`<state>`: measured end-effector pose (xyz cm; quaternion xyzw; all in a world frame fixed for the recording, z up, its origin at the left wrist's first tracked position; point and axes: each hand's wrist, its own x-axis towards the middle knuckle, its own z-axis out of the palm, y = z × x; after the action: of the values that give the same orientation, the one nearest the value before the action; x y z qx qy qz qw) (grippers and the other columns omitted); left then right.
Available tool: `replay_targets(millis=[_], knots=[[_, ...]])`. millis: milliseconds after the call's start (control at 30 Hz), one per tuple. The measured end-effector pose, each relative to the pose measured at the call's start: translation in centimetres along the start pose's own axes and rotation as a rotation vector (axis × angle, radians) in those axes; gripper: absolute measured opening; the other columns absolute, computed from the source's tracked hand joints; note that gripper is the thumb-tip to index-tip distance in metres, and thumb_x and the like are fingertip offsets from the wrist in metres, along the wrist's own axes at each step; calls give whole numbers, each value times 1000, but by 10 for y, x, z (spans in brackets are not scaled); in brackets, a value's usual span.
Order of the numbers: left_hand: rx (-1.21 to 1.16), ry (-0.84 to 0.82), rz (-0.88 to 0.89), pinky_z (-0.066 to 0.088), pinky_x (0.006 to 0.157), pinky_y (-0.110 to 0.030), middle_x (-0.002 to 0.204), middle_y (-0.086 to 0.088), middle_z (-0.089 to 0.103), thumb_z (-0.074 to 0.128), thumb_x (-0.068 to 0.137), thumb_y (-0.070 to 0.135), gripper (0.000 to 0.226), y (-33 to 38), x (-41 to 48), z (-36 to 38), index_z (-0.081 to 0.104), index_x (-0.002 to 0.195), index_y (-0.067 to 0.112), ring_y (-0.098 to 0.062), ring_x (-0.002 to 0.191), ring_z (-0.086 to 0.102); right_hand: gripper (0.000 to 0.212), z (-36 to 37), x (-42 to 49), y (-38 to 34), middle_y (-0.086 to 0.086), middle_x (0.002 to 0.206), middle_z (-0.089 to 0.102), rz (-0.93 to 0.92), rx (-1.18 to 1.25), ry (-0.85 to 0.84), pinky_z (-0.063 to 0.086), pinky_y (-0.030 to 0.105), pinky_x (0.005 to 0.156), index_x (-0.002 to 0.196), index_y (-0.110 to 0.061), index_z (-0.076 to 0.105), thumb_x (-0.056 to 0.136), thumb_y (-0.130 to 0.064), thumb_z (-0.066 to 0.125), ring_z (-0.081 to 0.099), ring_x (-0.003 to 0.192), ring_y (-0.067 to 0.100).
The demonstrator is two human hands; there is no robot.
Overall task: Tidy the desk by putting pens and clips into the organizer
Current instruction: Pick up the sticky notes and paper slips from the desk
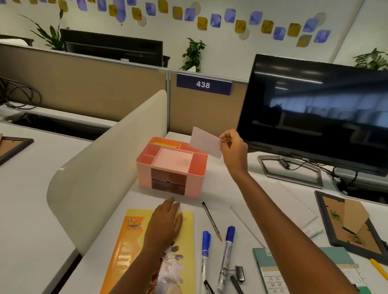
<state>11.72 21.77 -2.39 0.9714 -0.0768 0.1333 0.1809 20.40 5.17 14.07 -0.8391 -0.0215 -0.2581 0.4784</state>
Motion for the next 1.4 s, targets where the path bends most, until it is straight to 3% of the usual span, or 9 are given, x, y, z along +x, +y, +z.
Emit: replay_targets(millis=[167,367,433,600,767,900,1067,1233,1400], knots=[[-37,22,-1,57,70,-32,103,-12,71,39,80,32,42,1,0,1,69,97,9,-24,84,70,12,32,19,16,11,83,58,-31,14,-20,39,5,56,89,3,56,86,7,45,52,78,16],[-39,43,16,56,71,-29,103,-9,70,39,80,33,42,0,-1,2,69,98,11,-21,85,69,15,59,22,39,18,87,62,6,-22,-144,42,26,64,89,0,56,87,7,42,52,78,20],[-39,47,16,56,71,-28,104,-8,70,39,81,34,42,1,0,1,69,98,11,-20,85,69,16,63,21,42,14,84,59,5,-23,-156,41,24,62,89,0,55,87,7,41,52,79,20],[-36,44,3,56,74,-29,105,-7,70,39,81,34,42,2,-2,0,69,100,12,-21,88,69,19,66,26,38,8,79,52,42,153,-109,51,32,73,87,-3,54,86,11,41,53,81,21],[-43,19,-20,55,76,-33,107,-10,70,39,82,34,43,2,-2,-1,69,101,10,-24,91,69,17,66,28,39,3,84,52,169,328,-43,54,17,69,101,-1,53,89,6,43,55,86,19],[-77,0,-47,52,84,-37,114,-12,67,35,84,36,48,2,-3,2,67,107,8,-28,100,65,20,64,29,40,15,99,60,74,117,-71,55,38,82,103,0,56,89,5,42,57,92,24],[-91,-36,-78,52,85,-37,115,-12,66,35,84,37,49,2,-3,1,67,107,8,-28,101,65,22,64,35,31,18,103,66,-90,-186,-138,46,31,69,100,-3,59,90,2,40,59,94,31],[-96,-40,-80,47,93,-37,123,-12,62,29,85,40,55,3,-4,1,64,114,9,-29,110,61,31,61,34,32,19,106,64,-104,-425,-191,47,37,70,107,-7,59,87,5,38,59,94,36],[-123,-26,-79,37,104,-36,135,-12,52,17,84,47,69,5,-4,1,57,124,8,-29,123,50,33,53,33,28,21,104,61,-275,-595,-188,44,38,75,111,-7,58,88,3,36,55,95,37]])
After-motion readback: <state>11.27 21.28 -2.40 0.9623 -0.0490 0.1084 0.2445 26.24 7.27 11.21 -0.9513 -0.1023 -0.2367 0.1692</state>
